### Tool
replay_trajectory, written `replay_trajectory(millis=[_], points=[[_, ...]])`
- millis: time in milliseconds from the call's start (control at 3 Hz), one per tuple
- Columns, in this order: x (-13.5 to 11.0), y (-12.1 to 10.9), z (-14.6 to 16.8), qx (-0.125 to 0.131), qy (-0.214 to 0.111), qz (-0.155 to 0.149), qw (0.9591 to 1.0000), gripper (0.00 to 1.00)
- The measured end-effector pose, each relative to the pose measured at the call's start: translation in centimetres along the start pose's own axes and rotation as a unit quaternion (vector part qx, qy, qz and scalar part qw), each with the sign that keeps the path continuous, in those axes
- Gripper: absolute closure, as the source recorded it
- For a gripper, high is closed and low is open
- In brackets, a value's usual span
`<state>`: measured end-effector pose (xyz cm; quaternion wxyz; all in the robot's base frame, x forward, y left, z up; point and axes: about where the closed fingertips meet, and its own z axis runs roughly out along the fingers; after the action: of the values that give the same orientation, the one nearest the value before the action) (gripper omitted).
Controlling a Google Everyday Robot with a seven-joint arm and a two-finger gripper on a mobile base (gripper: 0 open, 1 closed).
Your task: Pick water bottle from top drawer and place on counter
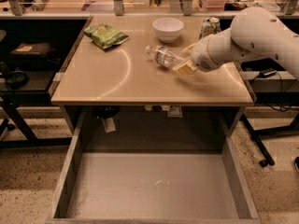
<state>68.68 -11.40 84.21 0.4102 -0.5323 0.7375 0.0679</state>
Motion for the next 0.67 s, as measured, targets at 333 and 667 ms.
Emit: replay_trajectory(millis=[333, 667], points=[[0.00, 0.00, 0.00, 0.000, 0.000, 0.000, 1.0000, 0.60], [0.00, 0.00, 0.01, 0.000, 0.000, 0.000, 1.0000, 0.37]])
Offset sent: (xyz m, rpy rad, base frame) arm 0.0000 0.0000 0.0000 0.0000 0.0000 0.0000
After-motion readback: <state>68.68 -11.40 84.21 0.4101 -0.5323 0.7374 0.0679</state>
